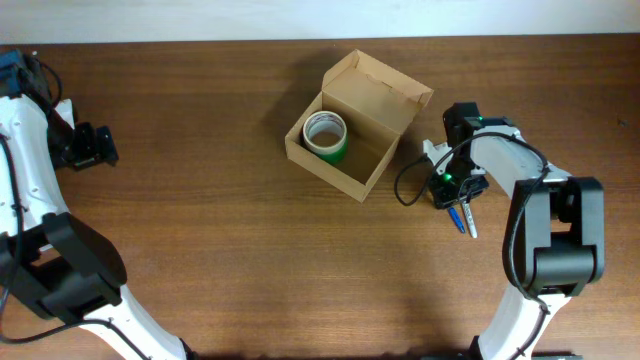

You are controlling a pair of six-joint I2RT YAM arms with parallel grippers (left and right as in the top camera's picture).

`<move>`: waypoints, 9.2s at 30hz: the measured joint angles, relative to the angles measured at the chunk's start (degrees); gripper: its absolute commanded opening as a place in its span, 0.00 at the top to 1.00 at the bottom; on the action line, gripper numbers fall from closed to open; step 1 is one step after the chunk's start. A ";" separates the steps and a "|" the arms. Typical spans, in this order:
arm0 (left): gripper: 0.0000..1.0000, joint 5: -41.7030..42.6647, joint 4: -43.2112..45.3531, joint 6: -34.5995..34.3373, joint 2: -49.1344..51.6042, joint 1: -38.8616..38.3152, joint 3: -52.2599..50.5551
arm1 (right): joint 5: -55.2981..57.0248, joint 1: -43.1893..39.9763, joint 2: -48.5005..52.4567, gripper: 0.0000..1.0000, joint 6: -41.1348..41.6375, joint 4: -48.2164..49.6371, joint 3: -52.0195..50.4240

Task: Pack container
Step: 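Lower the right gripper onto the blue pen and grasp it, then carry the blue pen with the right gripper into the box, then release the blue pen and move the right gripper to the black marker, then lower the right gripper onto the black marker and grasp it, then carry the black marker with the right gripper into the box, then release the marker and lift the right gripper away to the right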

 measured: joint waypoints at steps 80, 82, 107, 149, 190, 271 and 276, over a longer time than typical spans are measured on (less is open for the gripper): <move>0.00 0.02 0.00 0.00 0.00 0.00 0.00 | -7.39 27.91 20.57 0.96 -0.52 -23.08 50.64; 0.00 0.02 0.00 0.00 0.00 0.00 0.00 | -7.58 27.91 20.57 0.96 -0.55 -22.75 50.21; 0.00 0.00 0.00 0.00 0.00 0.00 0.00 | -4.79 27.87 20.15 0.47 -0.07 -27.82 57.48; 0.00 0.00 0.00 0.00 0.00 0.00 0.00 | -1.18 -10.25 -3.41 0.35 -9.77 -4.72 5.92; 0.00 0.00 0.04 0.02 0.00 0.00 0.00 | -8.50 -6.88 2.99 0.96 1.36 -20.70 27.63; 0.00 0.02 0.00 0.02 0.00 0.00 -0.02 | -7.98 31.26 25.24 0.76 8.59 -21.22 56.28; 0.00 0.02 0.02 0.02 0.00 0.00 -0.02 | -8.11 31.19 25.24 0.56 8.96 -21.27 56.30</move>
